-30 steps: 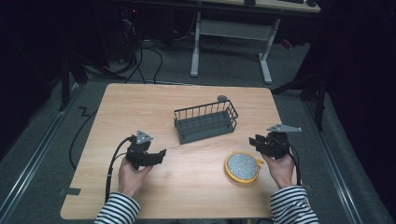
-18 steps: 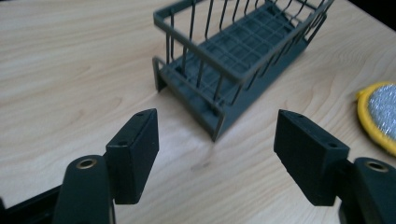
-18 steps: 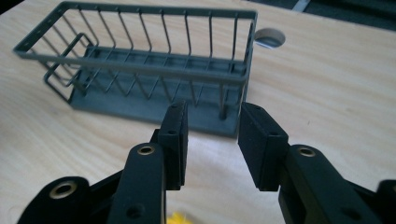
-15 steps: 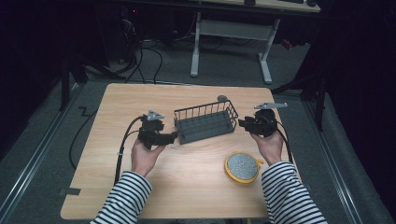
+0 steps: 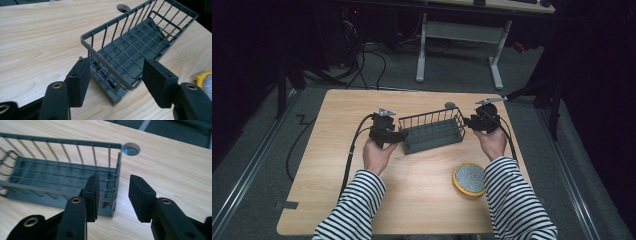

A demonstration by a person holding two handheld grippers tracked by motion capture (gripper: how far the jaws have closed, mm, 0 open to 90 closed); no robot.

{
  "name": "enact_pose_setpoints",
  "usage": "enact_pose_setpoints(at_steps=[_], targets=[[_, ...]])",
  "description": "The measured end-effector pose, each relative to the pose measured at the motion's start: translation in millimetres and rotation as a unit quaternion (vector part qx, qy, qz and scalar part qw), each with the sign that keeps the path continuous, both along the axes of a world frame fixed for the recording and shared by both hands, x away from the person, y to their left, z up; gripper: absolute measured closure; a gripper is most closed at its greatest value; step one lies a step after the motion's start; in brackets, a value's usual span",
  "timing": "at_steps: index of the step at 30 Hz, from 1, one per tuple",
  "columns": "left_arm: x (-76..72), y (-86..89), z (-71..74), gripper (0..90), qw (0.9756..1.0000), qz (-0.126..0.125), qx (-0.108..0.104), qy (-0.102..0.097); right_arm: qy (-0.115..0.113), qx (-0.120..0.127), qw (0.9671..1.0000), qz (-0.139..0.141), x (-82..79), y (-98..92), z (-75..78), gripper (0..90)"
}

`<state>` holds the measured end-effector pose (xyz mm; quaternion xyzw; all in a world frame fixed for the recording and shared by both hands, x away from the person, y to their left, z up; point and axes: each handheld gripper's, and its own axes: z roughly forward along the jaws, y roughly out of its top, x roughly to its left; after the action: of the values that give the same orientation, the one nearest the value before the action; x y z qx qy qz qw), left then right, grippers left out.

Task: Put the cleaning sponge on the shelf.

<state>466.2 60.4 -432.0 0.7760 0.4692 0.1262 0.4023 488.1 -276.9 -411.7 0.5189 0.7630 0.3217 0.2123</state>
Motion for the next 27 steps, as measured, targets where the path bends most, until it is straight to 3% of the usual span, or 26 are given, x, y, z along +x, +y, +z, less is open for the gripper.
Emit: enact_pose_setpoints(at_steps=[5, 10, 17, 21, 27], targets=[[2.2, -3.1, -5.1, 42.5, 1.0000, 0.000, 0.004, 0.006, 0.013, -0.003, 0.9998, -0.015, 9.9, 0.7, -6.3, 60.2], [3.1, -2.2, -4.9, 45.1, 0.9999, 0.000, -0.008, 0.010, 0.022, 0.003, 0.9996, -0.019, 13.4, 0.0, -9.3, 60.8], [3.2, -2.7, -6.9, 51.5, 0.9999, -0.006, -0.002, 0.012, 0.034, 0.009, 0.9993, -0.009, 15.1, 2.3, -15.6, 67.5], [3.9, -1.3, -9.7, 56.5, 0.9997, -0.010, -0.013, 0.016, 0.042, 0.020, 0.9989, -0.001, 15.9, 1.4, -16.0, 73.7], [2.1, -0.2, -13.4, 62.9, 0.9996, -0.017, -0.014, 0.020, 0.069, 0.003, 0.9975, 0.013, 16.2, 4.8, -24.8, 77.8]])
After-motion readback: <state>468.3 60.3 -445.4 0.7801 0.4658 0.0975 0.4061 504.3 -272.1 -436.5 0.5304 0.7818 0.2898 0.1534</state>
